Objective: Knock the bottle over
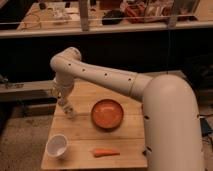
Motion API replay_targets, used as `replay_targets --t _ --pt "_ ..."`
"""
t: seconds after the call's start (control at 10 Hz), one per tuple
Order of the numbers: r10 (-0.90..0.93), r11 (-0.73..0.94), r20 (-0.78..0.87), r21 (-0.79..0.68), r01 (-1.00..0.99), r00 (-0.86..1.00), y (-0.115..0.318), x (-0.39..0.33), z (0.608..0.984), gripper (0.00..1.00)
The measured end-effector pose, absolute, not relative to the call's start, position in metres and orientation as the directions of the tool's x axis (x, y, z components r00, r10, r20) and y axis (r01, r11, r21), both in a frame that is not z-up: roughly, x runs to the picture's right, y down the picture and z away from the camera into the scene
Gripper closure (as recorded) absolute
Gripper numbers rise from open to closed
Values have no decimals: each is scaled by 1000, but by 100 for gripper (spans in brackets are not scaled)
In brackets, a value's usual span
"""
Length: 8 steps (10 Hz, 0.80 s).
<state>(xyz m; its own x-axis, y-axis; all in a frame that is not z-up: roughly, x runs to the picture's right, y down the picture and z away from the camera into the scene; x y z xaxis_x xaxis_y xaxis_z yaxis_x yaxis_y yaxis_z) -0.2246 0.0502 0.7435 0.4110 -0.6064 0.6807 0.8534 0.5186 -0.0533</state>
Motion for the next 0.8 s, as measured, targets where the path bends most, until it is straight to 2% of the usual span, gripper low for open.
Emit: replay_targets --t 0.2,0.3,0.5,0.8 --pt "-606 518 681 -54 854 411 50 -225 744 22" --pt "-606 517 681 -54 854 411 51 -224 744 20" --pt "-603 504 678 -85 860 420 51 -219 747 20" --pt "-585 421 677 -218 881 447 49 -217 757 20"
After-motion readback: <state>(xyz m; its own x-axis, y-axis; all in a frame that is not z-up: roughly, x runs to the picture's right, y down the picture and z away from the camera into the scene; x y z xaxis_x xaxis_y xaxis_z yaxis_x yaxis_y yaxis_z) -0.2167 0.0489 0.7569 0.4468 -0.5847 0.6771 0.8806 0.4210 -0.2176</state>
